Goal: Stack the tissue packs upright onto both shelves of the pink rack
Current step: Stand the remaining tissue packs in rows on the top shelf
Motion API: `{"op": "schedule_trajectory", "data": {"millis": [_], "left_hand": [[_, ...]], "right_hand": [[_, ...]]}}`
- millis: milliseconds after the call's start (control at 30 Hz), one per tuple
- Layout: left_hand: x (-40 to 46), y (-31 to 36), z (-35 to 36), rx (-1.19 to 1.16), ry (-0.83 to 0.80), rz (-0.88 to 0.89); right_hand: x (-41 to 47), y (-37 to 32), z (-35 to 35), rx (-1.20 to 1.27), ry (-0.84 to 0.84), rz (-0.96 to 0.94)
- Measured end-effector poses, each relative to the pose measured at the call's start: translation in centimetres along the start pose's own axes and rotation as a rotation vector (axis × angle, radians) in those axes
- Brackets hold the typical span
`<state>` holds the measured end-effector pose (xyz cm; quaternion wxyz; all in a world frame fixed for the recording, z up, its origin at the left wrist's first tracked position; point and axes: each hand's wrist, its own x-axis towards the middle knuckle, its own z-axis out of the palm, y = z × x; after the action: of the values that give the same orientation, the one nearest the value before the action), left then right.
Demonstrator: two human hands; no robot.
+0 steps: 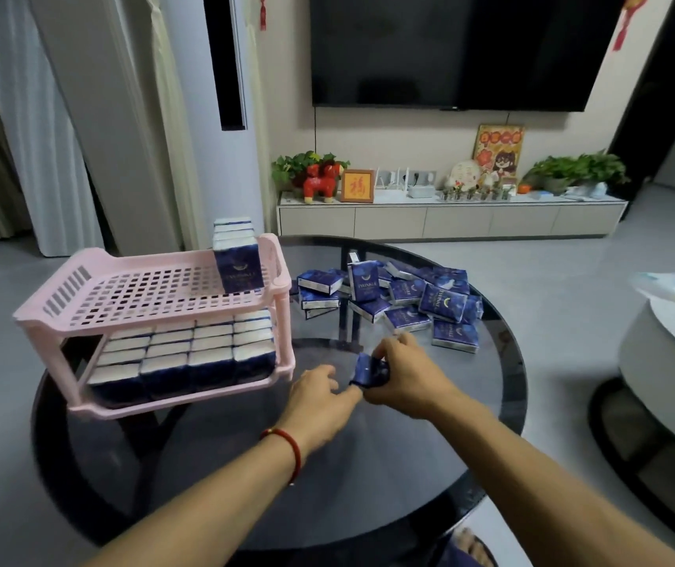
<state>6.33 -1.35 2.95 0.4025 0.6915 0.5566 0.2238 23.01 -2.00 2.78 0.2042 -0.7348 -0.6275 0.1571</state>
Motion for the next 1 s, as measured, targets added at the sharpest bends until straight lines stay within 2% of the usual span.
{"op": "schedule_trajectory", "data": {"millis": [100, 233, 267, 333, 400, 433, 467, 533, 600, 700, 833, 1000], "left_hand": [[0.2, -1.0, 0.5, -0.203, -0.010, 0.043], [0.6, -1.6, 0.7, -0.379, -0.044, 0.097], [0.8, -1.5, 0.7, -0.429, -0.041, 0.087], [0.7, -1.2, 0.7, -0.514, -0.032, 0.044], [0.7, -1.2, 0.5, -0.563, -0.029, 0.003], [0.7, -1.3, 0.4, -0.578, -0.039, -0.008], [0.6, -1.4, 0.4, -0.586, -0.052, -0.012], [0.3, -1.8, 0.3, -0.596, -0.082, -0.012], [-0.1, -2.0, 0.1, -0.628, -0.105, -0.009], [-0.5, -2.2, -0.4, -0.692, -0.144, 0.015], [-0.7, -2.4, -1.4, -0.719, -0.160, 0.038], [-1.0, -2.4, -2.2, -0.629, -0.115, 0.106]], "right_hand": [[-1.6, -0.1, -0.7, 0.191, 0.035, -0.034], [-2.3, 0.4, -1.6, 0.175, -0.121, -0.164], [-2.0, 1.1, -2.0, 0.189, -0.113, -0.166], [-0.6, 3.2, -2.6, 0.181, 0.101, -0.098], [1.5, 5.9, -3.1, 0.023, 0.406, 0.058], [2.5, 7.1, -3.3, -0.083, 0.488, 0.142], [3.6, 8.1, -3.5, -0.169, 0.509, 0.200], [5.5, 9.3, -3.5, -0.260, 0.445, 0.253], [7.0, 9.8, -3.4, -0.285, 0.420, 0.277], [7.9, 9.7, -3.0, -0.309, 0.472, 0.280], [7.1, 9.4, -3.1, -0.333, 0.539, 0.206], [3.5, 6.7, -3.6, -0.004, 0.438, -0.103]]}}
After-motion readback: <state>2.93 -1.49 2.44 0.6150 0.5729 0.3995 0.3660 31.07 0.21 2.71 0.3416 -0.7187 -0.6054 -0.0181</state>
